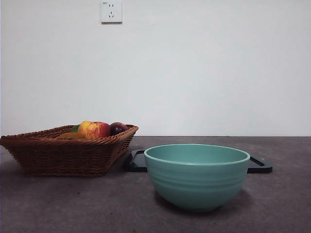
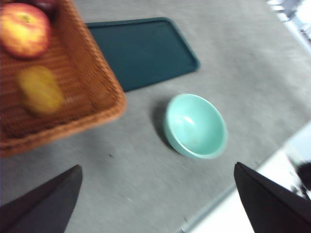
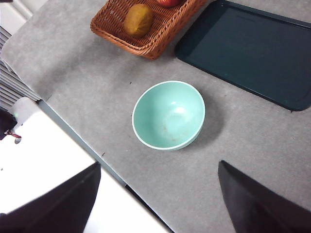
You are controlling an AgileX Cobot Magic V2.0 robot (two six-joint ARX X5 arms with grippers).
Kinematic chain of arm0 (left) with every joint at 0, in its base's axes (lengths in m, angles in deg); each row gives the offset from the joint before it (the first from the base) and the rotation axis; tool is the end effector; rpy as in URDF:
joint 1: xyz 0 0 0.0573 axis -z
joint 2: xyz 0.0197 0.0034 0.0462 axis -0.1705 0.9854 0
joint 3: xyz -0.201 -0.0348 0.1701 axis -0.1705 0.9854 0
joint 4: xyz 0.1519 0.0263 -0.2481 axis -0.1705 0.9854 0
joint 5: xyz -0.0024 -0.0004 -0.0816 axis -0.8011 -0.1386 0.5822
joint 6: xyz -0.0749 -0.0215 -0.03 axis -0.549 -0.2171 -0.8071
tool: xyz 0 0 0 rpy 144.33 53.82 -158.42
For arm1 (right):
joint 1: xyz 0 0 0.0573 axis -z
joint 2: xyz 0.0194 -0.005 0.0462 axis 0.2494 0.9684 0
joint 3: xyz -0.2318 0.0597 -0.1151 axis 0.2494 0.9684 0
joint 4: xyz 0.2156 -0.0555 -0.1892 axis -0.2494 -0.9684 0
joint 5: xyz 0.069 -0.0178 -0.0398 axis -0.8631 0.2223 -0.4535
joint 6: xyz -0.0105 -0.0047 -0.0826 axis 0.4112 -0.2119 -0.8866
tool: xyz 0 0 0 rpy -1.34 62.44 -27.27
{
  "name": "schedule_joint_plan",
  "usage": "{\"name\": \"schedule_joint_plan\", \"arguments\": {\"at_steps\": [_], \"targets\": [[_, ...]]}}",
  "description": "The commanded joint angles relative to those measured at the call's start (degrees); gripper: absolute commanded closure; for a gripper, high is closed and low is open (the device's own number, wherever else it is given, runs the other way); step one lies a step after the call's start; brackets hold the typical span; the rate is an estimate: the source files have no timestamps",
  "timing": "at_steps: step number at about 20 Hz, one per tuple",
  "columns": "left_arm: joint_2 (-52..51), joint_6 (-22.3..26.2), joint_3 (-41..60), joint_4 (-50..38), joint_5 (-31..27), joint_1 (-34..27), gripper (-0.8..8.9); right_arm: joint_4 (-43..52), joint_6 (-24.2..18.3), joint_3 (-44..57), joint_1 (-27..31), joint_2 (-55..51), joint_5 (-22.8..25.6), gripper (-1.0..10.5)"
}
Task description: Pick up the wifruite, put it on the bowl, pick up the plate, put it on desk
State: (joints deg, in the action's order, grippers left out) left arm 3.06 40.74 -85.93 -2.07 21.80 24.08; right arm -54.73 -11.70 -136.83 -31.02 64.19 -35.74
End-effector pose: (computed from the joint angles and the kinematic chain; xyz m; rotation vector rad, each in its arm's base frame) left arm 0.1746 -0.0791 0.3223 -0.1625 0.7484 -0.6897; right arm 0.1337 0.0761 0.3339 0.0680 0.7919 0.7782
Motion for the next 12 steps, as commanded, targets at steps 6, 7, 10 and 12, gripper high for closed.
{"name": "schedule_joint_plan", "arguments": {"at_steps": [6, 7, 10, 12], "targets": [[16.48, -0.94, -10.10, -3.32, -11.61, 3.26, 3.21, 0.35, 0.11, -1.16, -0.28, 0.37, -0.13, 5.6], [19.08, -0.94, -11.45, -3.67, -13.70, 3.85, 3.21, 0.35, 0.11, -1.16, -0.26, 0.37, -0.13, 5.6], [26.91, -0.92, -14.80, -4.42, -19.58, 5.25, 3.22, 0.35, 0.11, -1.16, -0.28, 0.37, -0.13, 5.6], [31.78, -0.90, -15.82, -5.20, -21.90, 5.75, 3.22, 0.35, 0.11, -1.16, -0.28, 0.37, -0.13, 5.6]]}}
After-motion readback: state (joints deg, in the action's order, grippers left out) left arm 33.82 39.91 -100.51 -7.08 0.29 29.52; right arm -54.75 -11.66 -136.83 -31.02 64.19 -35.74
